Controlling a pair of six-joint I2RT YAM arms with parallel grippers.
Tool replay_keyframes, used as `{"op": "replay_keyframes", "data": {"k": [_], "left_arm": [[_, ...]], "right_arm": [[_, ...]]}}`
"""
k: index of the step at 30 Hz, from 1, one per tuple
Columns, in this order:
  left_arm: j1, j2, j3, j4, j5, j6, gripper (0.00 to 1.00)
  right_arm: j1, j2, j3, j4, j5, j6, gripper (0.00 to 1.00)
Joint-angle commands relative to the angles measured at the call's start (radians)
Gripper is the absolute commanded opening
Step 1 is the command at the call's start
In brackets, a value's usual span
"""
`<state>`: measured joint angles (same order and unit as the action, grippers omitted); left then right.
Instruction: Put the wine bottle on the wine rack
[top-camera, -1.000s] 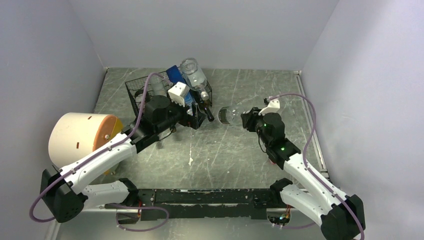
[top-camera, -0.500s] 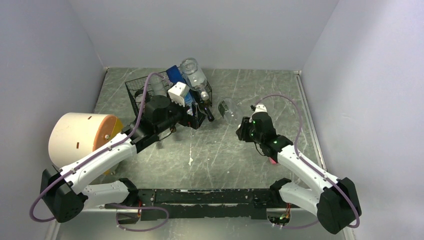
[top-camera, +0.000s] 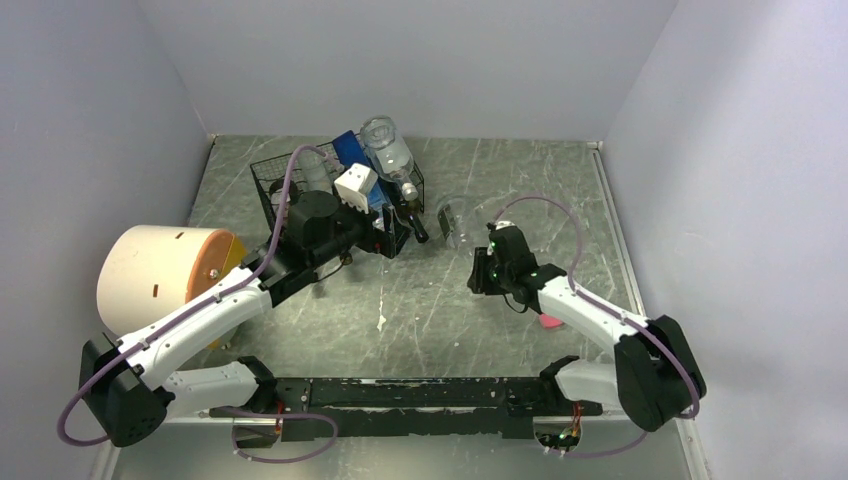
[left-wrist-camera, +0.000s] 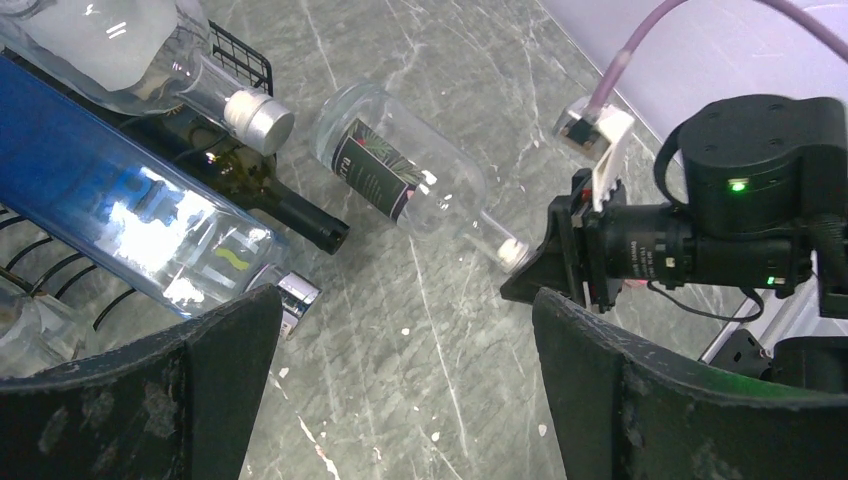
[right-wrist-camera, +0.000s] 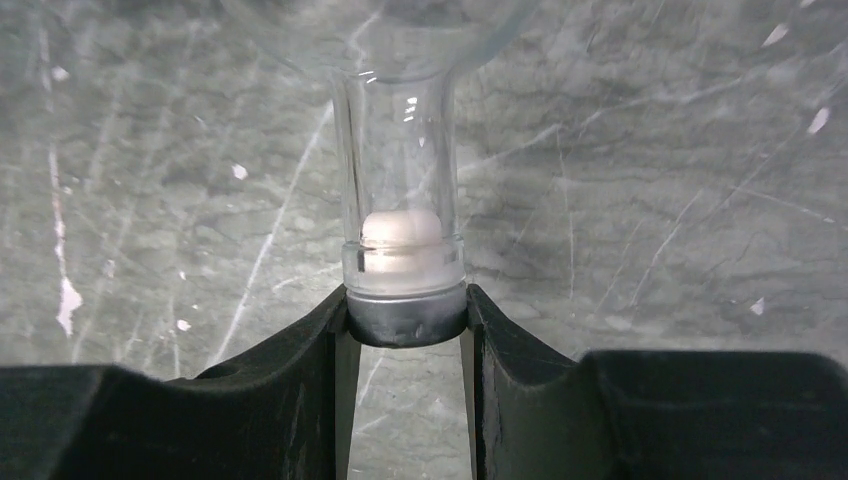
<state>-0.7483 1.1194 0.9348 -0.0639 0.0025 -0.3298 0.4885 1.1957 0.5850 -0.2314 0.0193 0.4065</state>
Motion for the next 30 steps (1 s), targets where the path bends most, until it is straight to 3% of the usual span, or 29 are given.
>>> {"op": "replay_keyframes", "data": {"k": [1, 6, 10, 13, 30], "left_arm": [[0.006, -0.019, 0.013, 0.013, -0.005, -0.003, 0.99], [0.006, -0.021, 0.01, 0.012, -0.01, -0.001, 0.99], [0.007, -0.021, 0.011, 0.011, -0.018, 0.003, 0.99], [0.006, -0.019, 0.013, 0.009, -0.024, 0.005, 0.99], [0.007, -0.019, 0.022, -0.007, -0.043, 0.019, 0.99]], "right_arm": [[-0.001, 0.053, 0.008, 0.0, -0.007, 0.002, 0.06], [-0.001, 0.084, 0.022, -0.005, 0.002, 0.001, 0.21], [-0.001, 0.098, 0.029, -0.012, 0.022, 0.012, 0.45], [-0.001, 0.102, 0.023, -0.003, 0.041, 0.021, 0.53], [-0.008, 0.31, 0.182, 0.036, 0.108, -0.063, 0.58]]}}
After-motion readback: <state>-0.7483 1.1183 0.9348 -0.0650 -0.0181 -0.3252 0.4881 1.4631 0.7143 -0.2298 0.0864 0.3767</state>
